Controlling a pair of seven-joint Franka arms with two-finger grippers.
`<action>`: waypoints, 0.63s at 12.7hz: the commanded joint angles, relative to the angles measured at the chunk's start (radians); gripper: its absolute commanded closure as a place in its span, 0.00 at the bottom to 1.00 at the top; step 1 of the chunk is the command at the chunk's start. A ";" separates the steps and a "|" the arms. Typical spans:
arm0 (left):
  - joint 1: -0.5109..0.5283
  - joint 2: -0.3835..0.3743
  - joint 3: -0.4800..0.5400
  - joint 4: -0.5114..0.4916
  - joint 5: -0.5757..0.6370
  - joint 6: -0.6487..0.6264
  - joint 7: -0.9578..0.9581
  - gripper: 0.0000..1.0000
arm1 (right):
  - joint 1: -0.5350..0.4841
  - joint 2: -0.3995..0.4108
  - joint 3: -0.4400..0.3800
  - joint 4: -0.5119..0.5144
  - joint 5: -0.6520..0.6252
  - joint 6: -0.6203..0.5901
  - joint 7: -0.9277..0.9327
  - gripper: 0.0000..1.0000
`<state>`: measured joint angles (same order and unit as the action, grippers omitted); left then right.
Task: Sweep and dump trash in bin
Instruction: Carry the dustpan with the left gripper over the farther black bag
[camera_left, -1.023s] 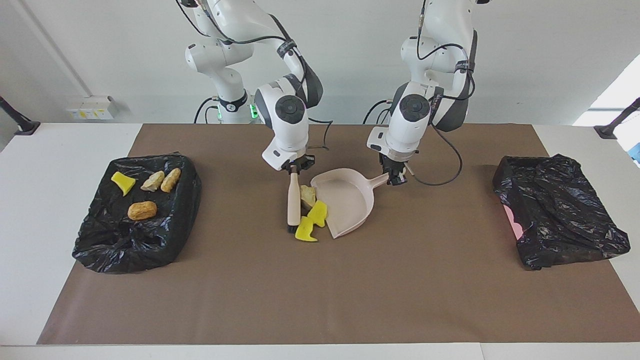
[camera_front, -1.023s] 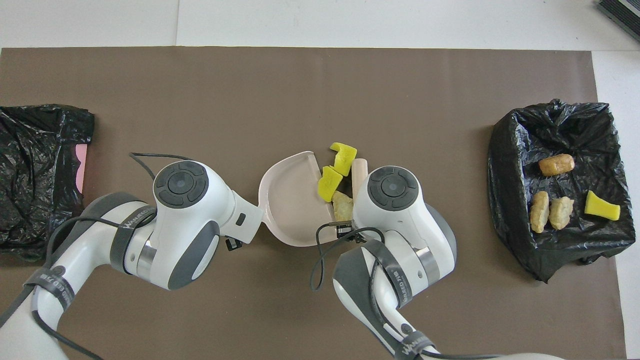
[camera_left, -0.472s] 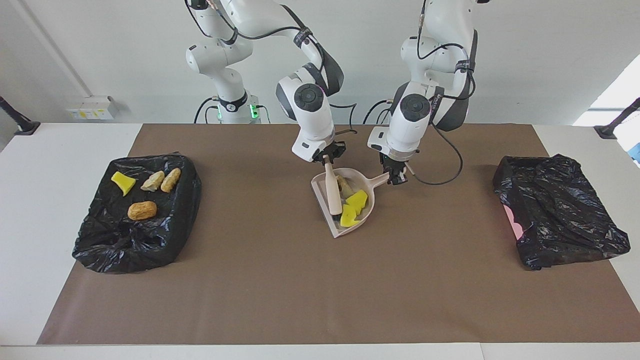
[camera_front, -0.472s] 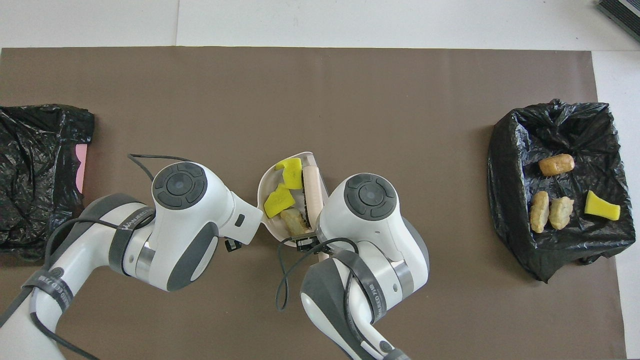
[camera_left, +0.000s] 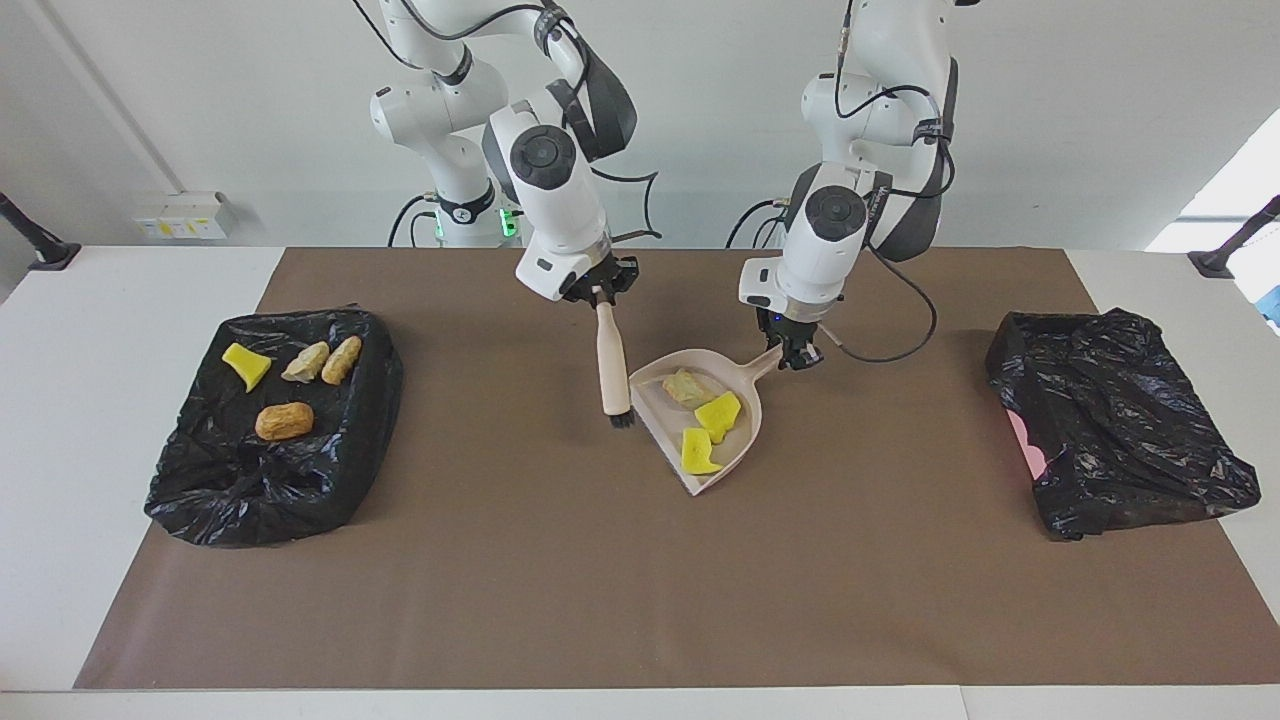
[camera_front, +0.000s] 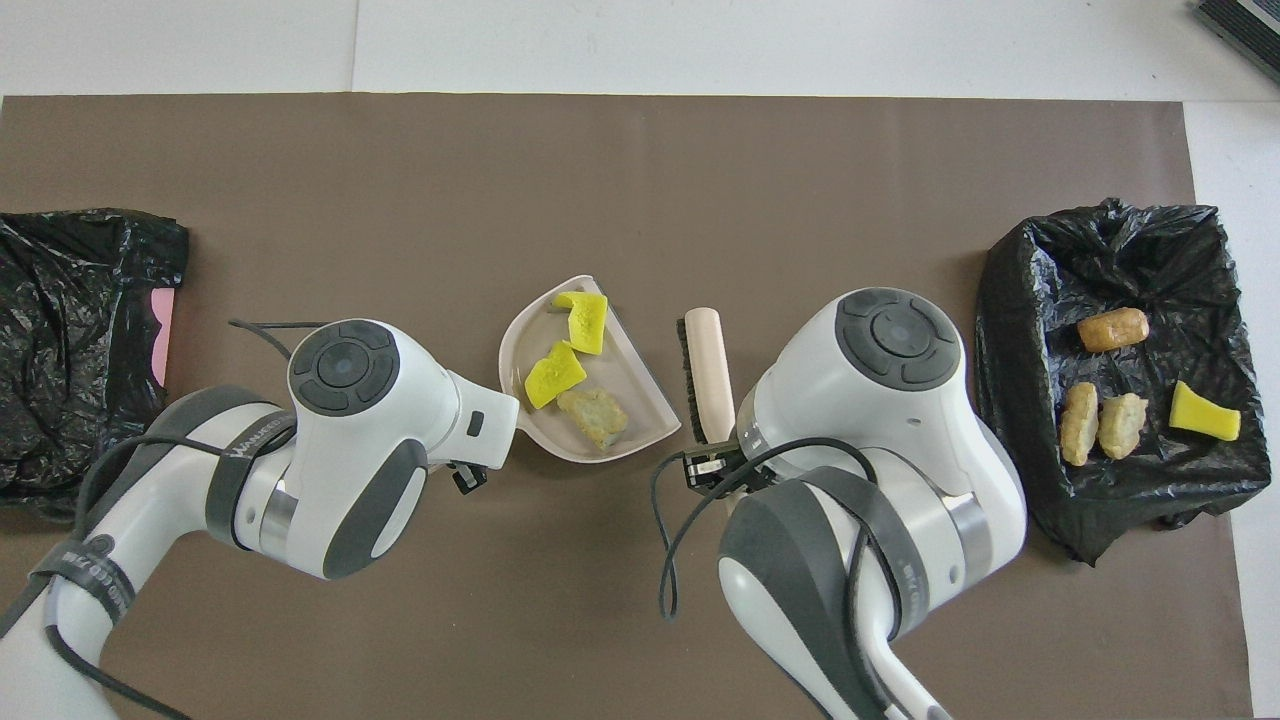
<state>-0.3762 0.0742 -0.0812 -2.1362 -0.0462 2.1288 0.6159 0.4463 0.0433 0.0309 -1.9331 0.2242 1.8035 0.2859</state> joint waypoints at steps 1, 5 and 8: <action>0.078 -0.071 0.000 -0.004 -0.049 0.010 -0.005 1.00 | -0.003 -0.039 0.009 -0.006 -0.031 -0.030 -0.001 1.00; 0.247 -0.154 0.001 0.025 -0.049 -0.058 -0.007 1.00 | 0.070 -0.095 0.018 -0.069 -0.034 -0.006 0.134 1.00; 0.408 -0.174 0.001 0.108 -0.049 -0.191 0.002 1.00 | 0.197 -0.068 0.020 -0.096 -0.080 0.052 0.273 1.00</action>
<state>-0.0536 -0.0806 -0.0695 -2.0816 -0.0794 2.0163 0.6147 0.5784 -0.0173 0.0459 -1.9855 0.1881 1.7952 0.4729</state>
